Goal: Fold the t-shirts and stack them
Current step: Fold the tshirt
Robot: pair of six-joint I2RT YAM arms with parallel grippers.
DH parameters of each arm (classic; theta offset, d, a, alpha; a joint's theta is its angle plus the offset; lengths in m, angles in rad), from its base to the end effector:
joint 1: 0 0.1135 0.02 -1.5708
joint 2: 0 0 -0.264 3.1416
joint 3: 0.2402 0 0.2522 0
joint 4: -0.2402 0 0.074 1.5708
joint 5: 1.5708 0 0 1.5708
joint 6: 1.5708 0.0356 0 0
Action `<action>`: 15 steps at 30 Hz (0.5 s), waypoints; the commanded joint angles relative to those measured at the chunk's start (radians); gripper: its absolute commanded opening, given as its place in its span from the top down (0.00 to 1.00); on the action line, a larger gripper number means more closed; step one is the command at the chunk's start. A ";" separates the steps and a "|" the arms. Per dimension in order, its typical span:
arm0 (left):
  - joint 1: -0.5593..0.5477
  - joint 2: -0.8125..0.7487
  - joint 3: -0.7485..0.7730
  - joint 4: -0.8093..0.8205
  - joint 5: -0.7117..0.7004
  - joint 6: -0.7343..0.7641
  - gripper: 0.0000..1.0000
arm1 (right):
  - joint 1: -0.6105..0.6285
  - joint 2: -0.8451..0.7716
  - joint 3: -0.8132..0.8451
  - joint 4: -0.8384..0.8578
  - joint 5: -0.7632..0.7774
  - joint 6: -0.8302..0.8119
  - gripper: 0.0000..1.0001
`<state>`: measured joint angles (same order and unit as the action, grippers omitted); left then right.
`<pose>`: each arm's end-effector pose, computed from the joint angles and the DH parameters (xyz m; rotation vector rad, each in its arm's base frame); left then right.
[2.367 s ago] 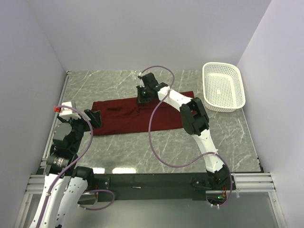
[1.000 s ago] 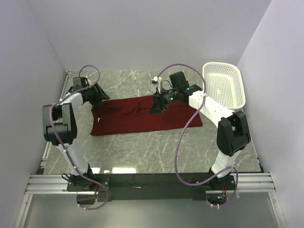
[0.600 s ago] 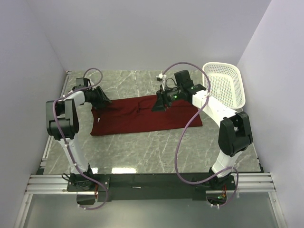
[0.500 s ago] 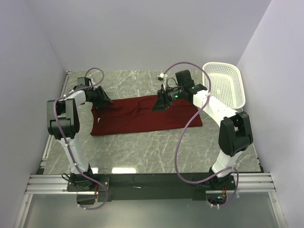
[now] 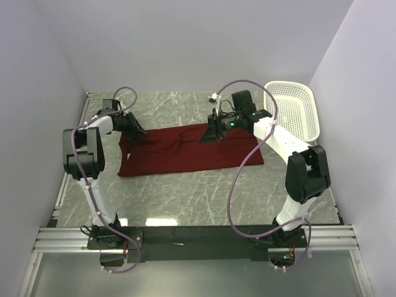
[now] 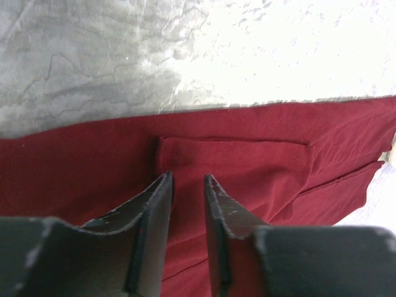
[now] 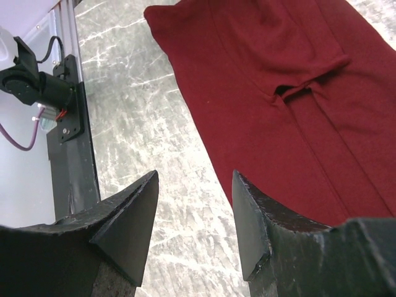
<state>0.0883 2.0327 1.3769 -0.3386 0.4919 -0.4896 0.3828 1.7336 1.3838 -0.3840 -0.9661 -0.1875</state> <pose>0.4256 0.0208 0.1597 -0.5483 2.5150 -0.7831 0.3448 0.1704 0.2833 -1.0760 1.9043 1.2043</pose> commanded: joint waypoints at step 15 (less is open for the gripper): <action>-0.007 0.015 0.077 0.006 0.031 0.034 0.99 | -0.056 -0.065 -0.019 0.062 -0.065 0.037 0.42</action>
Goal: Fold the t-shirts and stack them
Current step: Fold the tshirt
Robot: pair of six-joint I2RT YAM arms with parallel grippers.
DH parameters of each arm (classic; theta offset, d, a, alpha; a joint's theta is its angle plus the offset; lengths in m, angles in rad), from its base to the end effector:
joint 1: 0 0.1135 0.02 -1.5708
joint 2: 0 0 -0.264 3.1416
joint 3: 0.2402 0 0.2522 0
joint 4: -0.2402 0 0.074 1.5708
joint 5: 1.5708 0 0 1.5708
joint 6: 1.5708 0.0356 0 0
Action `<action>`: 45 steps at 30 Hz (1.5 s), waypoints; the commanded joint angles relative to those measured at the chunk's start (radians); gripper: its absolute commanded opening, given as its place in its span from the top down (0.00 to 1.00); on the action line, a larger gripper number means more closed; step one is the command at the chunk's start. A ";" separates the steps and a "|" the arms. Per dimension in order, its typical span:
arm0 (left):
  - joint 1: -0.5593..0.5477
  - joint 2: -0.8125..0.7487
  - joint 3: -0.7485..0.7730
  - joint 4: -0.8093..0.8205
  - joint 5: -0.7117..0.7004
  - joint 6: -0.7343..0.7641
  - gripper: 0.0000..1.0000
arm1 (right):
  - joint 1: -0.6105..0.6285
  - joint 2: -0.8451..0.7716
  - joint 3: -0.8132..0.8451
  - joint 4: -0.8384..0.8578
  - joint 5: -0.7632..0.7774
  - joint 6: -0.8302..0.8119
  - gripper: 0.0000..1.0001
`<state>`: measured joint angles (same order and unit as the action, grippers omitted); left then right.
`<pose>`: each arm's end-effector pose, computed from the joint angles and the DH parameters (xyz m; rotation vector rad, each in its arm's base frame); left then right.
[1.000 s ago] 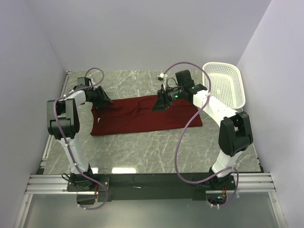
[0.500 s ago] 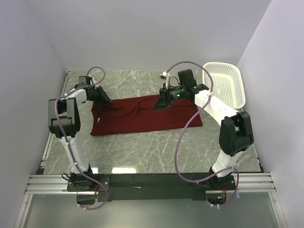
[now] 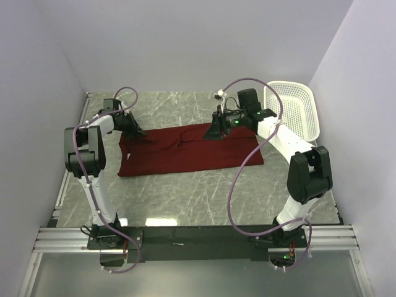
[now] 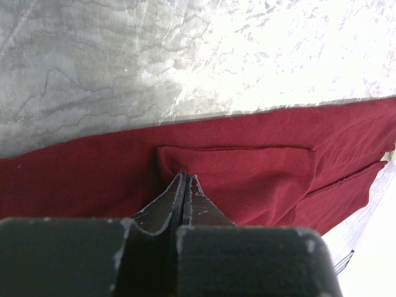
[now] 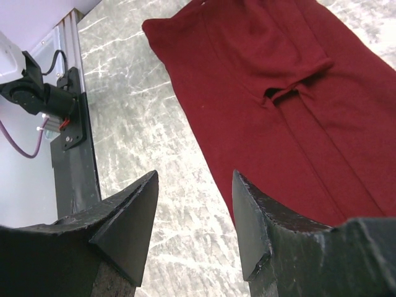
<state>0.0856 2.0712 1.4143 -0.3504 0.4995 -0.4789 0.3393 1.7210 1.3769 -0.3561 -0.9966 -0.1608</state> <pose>0.4334 0.0201 0.1541 -0.5350 2.5282 -0.7905 0.3500 0.1552 0.2882 -1.0260 1.8877 1.2151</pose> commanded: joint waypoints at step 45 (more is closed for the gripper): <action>-0.003 -0.180 -0.138 0.321 0.080 0.125 0.99 | -0.052 -0.046 -0.026 0.051 -0.060 0.029 0.41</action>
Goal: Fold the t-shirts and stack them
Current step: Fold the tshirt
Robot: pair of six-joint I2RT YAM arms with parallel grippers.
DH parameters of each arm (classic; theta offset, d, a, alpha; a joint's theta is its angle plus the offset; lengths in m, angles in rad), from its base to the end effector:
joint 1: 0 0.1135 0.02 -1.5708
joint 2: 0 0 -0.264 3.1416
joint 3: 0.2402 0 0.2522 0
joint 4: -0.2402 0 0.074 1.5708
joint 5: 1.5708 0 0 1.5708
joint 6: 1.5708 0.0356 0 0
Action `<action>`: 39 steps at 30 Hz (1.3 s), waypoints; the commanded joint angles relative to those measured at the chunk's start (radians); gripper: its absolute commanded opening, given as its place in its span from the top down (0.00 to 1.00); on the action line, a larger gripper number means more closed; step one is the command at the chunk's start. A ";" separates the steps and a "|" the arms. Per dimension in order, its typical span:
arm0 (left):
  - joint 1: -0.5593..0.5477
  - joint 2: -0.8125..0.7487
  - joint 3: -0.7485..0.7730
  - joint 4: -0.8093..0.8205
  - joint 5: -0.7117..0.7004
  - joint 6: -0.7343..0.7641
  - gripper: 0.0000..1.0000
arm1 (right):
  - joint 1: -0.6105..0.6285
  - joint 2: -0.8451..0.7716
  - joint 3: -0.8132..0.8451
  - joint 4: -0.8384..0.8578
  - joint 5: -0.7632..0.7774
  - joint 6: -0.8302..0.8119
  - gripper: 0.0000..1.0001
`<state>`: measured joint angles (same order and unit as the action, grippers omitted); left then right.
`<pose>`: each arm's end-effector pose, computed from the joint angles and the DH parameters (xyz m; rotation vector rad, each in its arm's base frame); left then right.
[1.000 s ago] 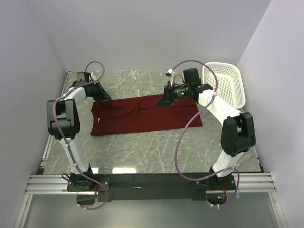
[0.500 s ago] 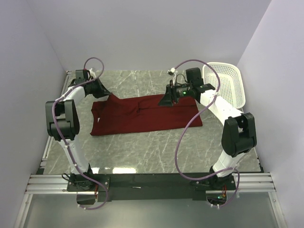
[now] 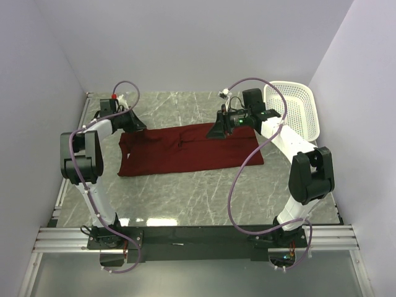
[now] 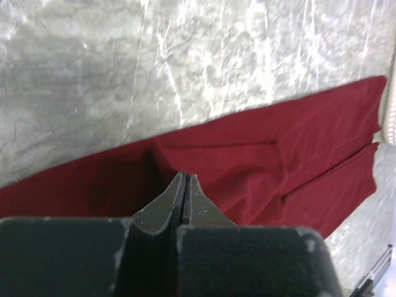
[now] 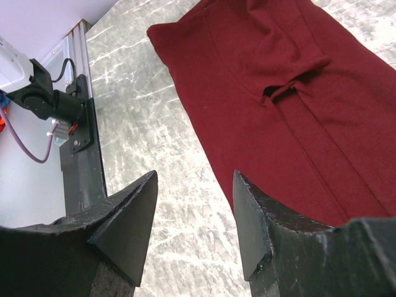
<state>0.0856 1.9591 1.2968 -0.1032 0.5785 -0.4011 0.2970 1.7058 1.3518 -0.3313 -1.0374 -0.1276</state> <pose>0.4250 0.0169 0.1826 -0.2720 2.3092 -0.8323 0.3519 0.1398 0.2882 -0.9741 1.8867 1.2480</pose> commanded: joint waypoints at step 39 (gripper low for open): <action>-0.081 -0.310 -0.294 -0.128 0.092 0.263 0.99 | 0.030 0.035 0.027 -0.034 -0.019 -0.041 0.41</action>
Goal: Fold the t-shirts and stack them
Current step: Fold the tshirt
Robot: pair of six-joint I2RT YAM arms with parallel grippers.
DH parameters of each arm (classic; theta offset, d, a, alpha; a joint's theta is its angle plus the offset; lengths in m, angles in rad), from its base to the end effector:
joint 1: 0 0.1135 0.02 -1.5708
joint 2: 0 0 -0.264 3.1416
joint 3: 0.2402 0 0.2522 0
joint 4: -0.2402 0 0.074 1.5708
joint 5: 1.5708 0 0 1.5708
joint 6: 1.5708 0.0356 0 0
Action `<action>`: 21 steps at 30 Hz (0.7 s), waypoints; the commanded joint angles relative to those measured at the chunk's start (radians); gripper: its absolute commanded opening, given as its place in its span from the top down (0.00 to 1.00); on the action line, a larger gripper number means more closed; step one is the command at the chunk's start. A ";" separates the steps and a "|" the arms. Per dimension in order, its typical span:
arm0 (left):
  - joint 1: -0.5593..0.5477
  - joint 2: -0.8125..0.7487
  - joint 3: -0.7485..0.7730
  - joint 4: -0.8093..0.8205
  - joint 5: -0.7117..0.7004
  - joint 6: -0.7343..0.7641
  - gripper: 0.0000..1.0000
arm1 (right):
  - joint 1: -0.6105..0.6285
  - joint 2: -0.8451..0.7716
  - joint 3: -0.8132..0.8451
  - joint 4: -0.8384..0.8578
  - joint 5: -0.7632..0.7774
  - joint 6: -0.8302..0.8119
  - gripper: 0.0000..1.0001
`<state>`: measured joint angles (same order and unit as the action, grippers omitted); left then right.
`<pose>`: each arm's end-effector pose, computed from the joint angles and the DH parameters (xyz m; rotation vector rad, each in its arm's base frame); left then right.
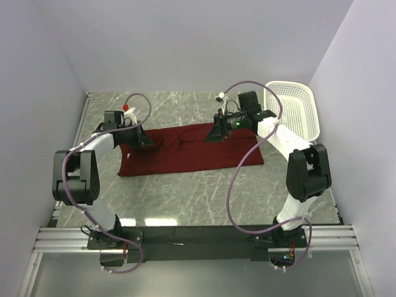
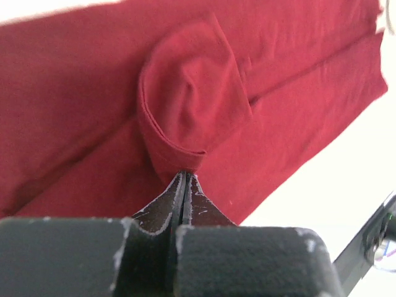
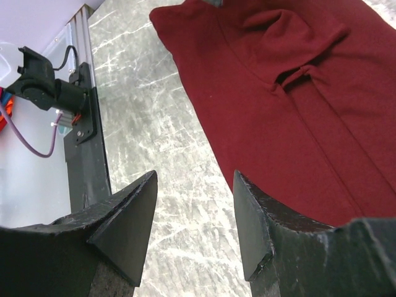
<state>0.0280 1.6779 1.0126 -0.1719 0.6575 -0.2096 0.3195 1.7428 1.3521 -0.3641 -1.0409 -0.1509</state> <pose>0.3469 -0.0121 0.1961 0.0271 2.3526 -0.8738 0.3526 0.1490 0.2728 -0.9997 1.9293 1.2813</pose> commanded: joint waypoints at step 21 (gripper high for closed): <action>-0.198 -0.237 -0.036 -0.175 -0.145 0.107 0.52 | 0.006 -0.003 0.030 -0.007 -0.015 -0.027 0.41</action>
<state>-0.1726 1.5330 0.9379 -0.3630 0.5499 -0.0853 0.3210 1.7439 1.3540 -0.3763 -1.0409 -0.1585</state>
